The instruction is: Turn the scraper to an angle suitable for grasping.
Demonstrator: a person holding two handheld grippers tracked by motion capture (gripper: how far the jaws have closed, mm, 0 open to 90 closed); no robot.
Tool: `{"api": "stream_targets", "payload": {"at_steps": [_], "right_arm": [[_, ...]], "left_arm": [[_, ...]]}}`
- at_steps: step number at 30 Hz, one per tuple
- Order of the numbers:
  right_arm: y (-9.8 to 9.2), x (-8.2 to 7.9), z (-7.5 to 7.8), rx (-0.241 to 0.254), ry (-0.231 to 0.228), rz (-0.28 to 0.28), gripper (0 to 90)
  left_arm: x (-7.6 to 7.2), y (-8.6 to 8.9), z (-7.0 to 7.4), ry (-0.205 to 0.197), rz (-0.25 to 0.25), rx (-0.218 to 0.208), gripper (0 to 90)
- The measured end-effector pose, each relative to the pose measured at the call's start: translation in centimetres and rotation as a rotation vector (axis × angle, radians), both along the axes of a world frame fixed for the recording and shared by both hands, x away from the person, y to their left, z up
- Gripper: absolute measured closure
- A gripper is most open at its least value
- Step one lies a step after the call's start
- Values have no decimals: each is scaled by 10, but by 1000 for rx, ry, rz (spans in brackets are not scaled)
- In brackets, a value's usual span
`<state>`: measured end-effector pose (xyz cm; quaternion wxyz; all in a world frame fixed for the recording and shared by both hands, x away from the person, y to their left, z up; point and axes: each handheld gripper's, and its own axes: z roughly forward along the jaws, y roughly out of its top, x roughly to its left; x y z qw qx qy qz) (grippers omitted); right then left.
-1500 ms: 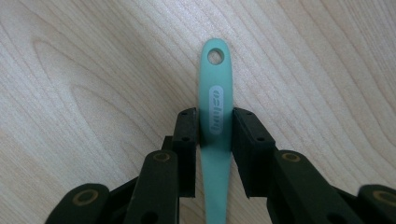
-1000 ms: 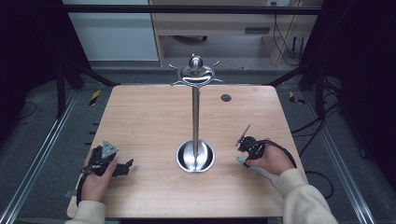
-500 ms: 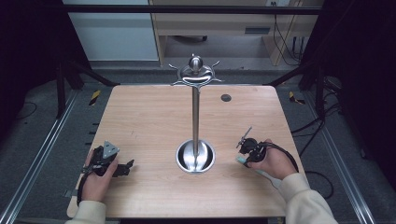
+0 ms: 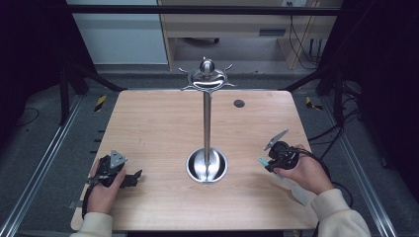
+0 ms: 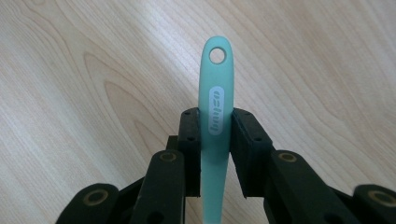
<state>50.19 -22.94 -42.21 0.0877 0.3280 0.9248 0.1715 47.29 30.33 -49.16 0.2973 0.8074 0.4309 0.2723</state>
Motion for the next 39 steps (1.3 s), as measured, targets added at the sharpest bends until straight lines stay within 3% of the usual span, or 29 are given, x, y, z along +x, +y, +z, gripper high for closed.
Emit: {"api": "stream_targets", "payload": {"at_steps": [8, 29, 35, 39], "right_arm": [[-8, -3, 17, 53, -37, -19, 747], [-21, -11, 69, 222, -180, -36, 747], [-20, -13, 81, 291, -256, -27, 747], [-23, -17, 95, 380, -331, -24, 747]], "left_arm": [[0, 5, 3, -12, 15, -23, 29], [0, 2, 1, -5, 5, -15, 29], [0, 2, 0, 0, 3, -15, 29], [0, 5, 1, -6, 15, -29, 29]]}}
